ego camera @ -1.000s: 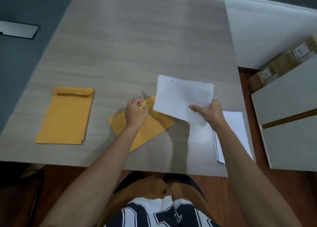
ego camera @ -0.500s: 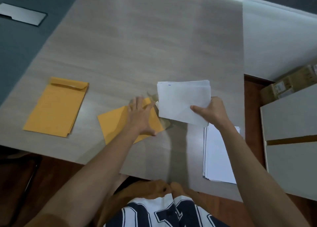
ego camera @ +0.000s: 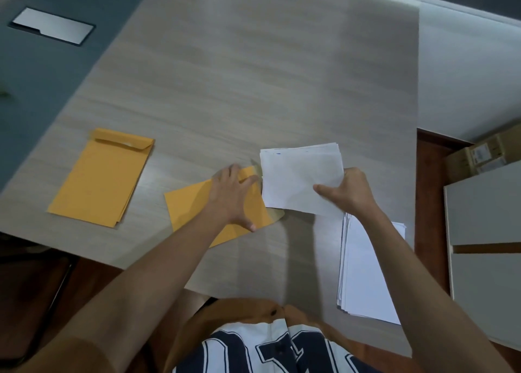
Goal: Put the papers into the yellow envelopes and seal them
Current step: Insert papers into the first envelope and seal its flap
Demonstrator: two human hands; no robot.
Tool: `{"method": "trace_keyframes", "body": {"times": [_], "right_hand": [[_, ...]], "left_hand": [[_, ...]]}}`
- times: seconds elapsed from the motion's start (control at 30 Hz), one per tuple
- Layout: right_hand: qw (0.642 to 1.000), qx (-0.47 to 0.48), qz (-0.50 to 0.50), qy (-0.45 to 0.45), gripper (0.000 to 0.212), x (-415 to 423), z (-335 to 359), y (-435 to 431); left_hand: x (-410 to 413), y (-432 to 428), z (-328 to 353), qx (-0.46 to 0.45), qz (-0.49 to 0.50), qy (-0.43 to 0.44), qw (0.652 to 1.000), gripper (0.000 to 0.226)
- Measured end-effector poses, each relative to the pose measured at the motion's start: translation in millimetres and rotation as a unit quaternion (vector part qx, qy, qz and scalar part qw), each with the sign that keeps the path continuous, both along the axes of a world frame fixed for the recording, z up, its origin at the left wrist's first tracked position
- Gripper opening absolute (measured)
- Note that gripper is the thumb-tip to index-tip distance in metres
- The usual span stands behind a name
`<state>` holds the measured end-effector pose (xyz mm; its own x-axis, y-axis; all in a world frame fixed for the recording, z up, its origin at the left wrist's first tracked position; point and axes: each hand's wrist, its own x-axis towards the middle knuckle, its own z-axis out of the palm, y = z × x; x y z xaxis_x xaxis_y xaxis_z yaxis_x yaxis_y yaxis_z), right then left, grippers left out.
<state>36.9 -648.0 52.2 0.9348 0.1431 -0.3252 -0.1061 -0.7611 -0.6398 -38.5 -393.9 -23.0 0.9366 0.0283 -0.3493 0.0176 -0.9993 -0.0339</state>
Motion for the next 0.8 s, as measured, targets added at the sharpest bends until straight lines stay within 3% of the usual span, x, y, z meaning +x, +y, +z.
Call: {"method": "trace_keyframes", "body": {"times": [0.2,0.8], "right_hand": [[0.999,-0.019,0.012,0.044,0.02,12,0,-4],[0.985,0.034,0.101,0.138,0.015,41,-5,4]], "left_hand": [[8,-3,6,0.035,-0.036,0.003,0.999,0.129],[6,-3,-1,0.006,-0.046,-0.012,0.999,0.132]]}}
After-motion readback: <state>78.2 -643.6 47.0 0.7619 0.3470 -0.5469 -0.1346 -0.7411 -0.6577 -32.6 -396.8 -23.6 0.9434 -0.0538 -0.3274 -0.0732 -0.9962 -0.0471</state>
